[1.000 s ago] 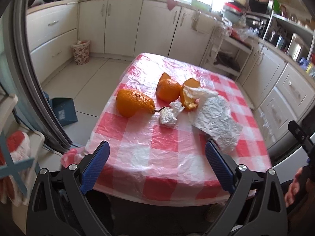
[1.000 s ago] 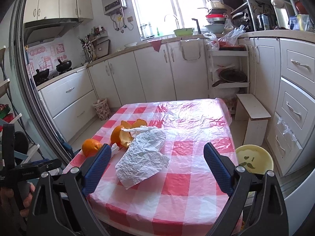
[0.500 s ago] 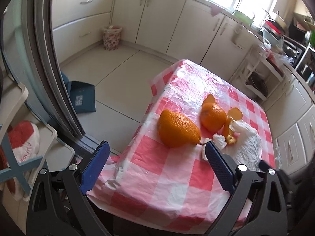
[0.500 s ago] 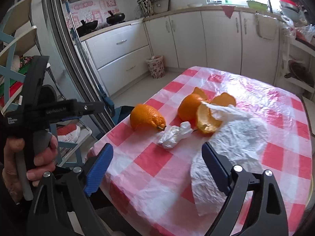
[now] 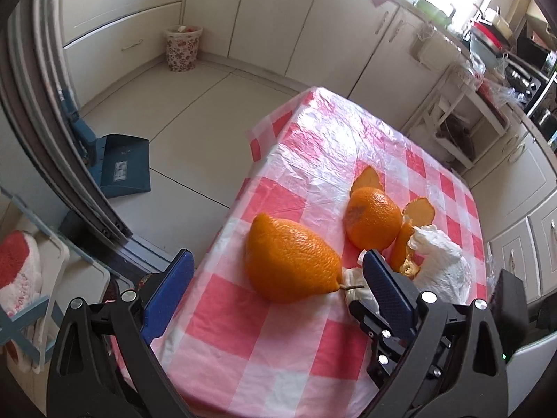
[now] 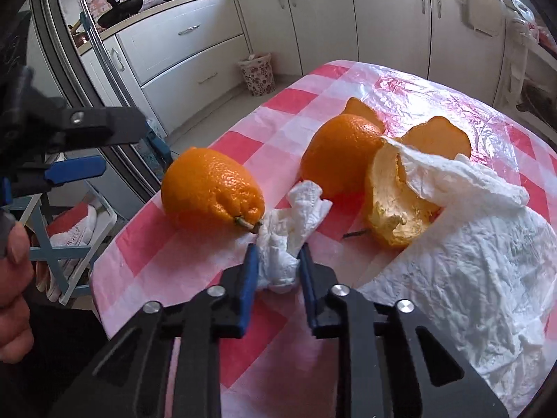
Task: Collect trash
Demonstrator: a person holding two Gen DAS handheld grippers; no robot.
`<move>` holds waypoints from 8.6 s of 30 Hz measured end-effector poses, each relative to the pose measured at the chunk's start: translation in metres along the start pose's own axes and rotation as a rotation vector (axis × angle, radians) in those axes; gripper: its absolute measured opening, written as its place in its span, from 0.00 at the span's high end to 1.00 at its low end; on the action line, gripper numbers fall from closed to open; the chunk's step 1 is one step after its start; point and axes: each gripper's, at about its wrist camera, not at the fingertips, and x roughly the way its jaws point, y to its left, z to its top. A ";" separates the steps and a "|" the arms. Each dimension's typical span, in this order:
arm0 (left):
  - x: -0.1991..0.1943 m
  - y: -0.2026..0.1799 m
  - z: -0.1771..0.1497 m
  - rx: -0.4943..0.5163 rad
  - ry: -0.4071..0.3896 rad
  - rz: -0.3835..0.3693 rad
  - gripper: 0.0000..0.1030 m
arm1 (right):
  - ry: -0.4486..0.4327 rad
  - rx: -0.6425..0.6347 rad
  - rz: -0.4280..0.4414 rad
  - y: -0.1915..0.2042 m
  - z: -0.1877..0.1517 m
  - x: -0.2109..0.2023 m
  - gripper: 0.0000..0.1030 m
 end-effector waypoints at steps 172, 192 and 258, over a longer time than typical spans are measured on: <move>0.024 -0.055 -0.047 0.297 0.089 0.012 0.97 | -0.220 0.015 -0.006 -0.109 0.088 -0.059 0.92; -0.026 -0.028 -0.058 0.120 -0.088 -0.080 0.97 | -0.528 0.119 -0.174 -0.131 0.040 -0.177 0.92; 0.166 -0.509 -0.176 0.450 0.401 -0.378 0.50 | -0.723 0.893 -0.385 -0.404 -0.095 -0.338 0.41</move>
